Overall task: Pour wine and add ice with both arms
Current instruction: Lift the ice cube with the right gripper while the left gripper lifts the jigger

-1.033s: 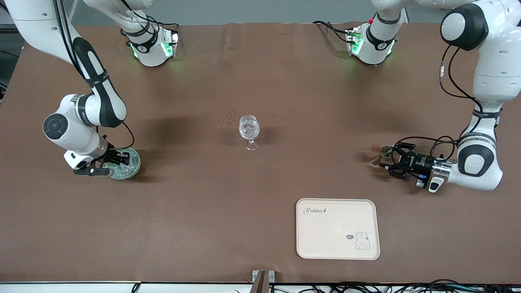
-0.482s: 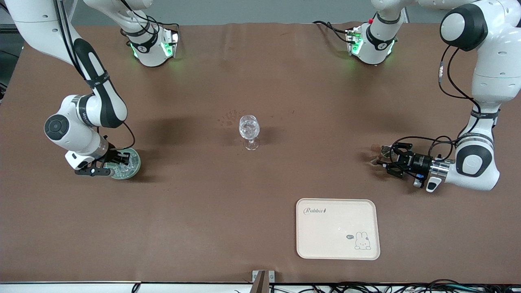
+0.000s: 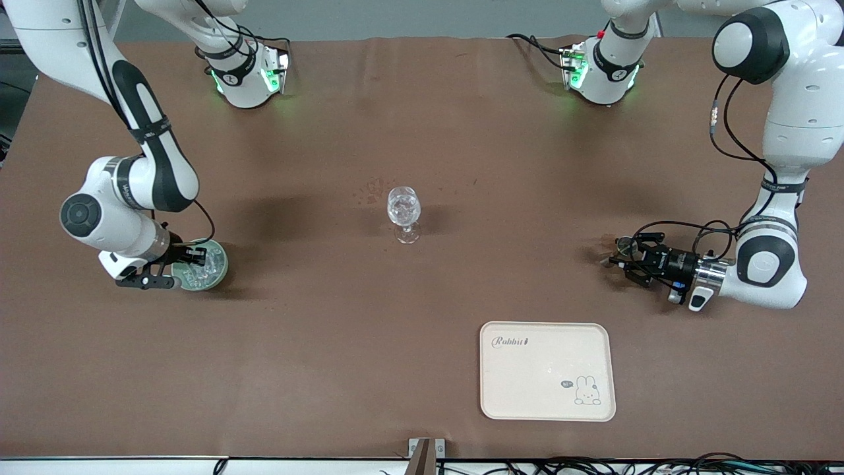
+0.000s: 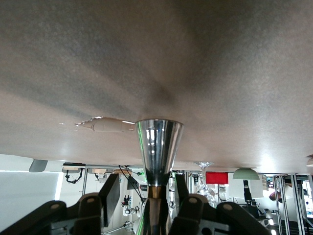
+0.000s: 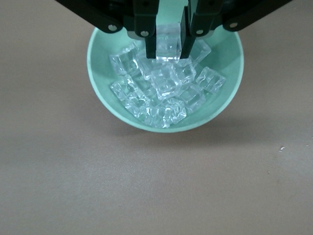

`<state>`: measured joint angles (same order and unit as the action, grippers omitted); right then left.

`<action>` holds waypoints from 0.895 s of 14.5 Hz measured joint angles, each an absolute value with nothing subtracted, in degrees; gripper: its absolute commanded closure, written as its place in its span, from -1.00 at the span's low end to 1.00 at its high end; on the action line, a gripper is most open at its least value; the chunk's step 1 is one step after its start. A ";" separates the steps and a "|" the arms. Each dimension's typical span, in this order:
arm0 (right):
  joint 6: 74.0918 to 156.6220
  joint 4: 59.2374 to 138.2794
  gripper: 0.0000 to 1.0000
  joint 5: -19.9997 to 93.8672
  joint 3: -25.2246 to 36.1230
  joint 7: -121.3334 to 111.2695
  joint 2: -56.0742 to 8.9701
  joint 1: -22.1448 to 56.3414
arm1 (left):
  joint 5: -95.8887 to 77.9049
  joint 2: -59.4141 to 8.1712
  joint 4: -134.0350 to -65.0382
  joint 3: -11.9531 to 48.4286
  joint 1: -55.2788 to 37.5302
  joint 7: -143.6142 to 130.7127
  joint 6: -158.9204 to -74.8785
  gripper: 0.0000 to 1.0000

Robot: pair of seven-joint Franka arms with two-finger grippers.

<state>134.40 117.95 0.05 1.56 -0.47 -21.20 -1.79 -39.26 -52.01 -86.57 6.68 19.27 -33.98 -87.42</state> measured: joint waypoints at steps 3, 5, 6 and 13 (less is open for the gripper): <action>127.40 112.97 0.99 0.07 2.01 0.65 -18.79 -2.08 | -39.28 -52.02 -86.58 6.73 19.27 -33.98 -87.41 0.32; 123.44 110.29 0.99 0.07 2.29 2.80 -14.68 -2.82 | -39.29 -52.02 -86.59 6.75 19.27 -33.98 -87.41 0.63; 121.51 109.13 0.99 0.07 2.32 3.23 -12.08 -3.14 | -39.30 -52.03 -86.60 6.75 19.27 -33.98 -87.41 0.80; 92.23 87.14 0.99 0.07 2.42 3.83 -4.93 -5.29 | -41.11 -52.88 -86.64 6.76 19.30 -33.98 -86.25 0.97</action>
<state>92.23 87.14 0.07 2.42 3.83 -4.93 -5.29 -41.11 -52.88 -86.64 6.76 19.30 -33.98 -86.25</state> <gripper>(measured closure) 0.771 0.789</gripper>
